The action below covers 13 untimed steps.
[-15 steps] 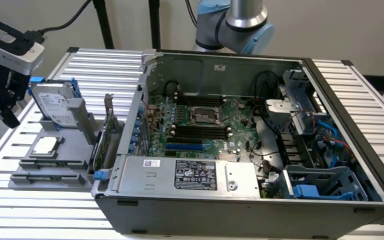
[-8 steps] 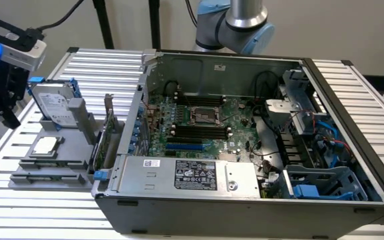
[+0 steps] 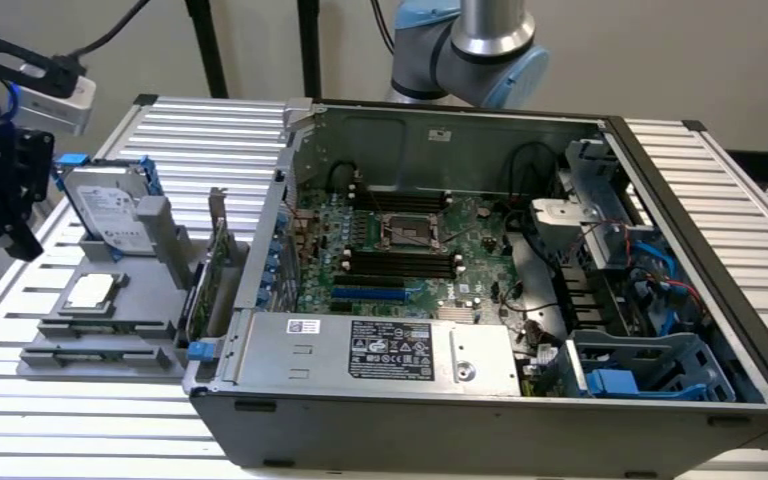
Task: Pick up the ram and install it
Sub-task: 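Pick up the ram and move it above insertion slot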
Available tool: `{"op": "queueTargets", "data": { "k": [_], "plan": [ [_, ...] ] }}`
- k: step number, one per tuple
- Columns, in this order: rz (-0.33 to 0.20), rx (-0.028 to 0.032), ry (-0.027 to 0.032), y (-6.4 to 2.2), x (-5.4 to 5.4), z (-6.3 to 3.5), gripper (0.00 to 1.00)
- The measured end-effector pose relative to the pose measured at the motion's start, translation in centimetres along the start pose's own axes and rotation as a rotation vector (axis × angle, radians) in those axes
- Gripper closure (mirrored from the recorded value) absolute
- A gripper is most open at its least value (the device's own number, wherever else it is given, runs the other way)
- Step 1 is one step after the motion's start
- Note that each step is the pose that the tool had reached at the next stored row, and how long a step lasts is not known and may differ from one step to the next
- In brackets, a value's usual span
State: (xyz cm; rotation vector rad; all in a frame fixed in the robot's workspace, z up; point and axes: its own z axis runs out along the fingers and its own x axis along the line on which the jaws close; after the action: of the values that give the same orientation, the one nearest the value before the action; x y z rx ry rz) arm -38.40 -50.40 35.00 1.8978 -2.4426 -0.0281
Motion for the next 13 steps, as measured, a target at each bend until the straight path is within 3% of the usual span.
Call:
{"op": "queueTargets", "data": {
  "k": [3, 6, 10, 13],
  "plan": [
    [-0.053, 0.0003, -0.0037, 0.01, -0.01, 0.11, 0.89],
    [-0.099, -0.0007, -0.0138, -0.01, -0.01, 0.19, 0.89],
    [-0.155, -0.0024, -0.0355, -0.01, -0.01, 0.29, 0.89],
    [-0.182, 0.0008, -0.0513, -0.01, -0.01, 0.33, 0.89]
  ]
}}
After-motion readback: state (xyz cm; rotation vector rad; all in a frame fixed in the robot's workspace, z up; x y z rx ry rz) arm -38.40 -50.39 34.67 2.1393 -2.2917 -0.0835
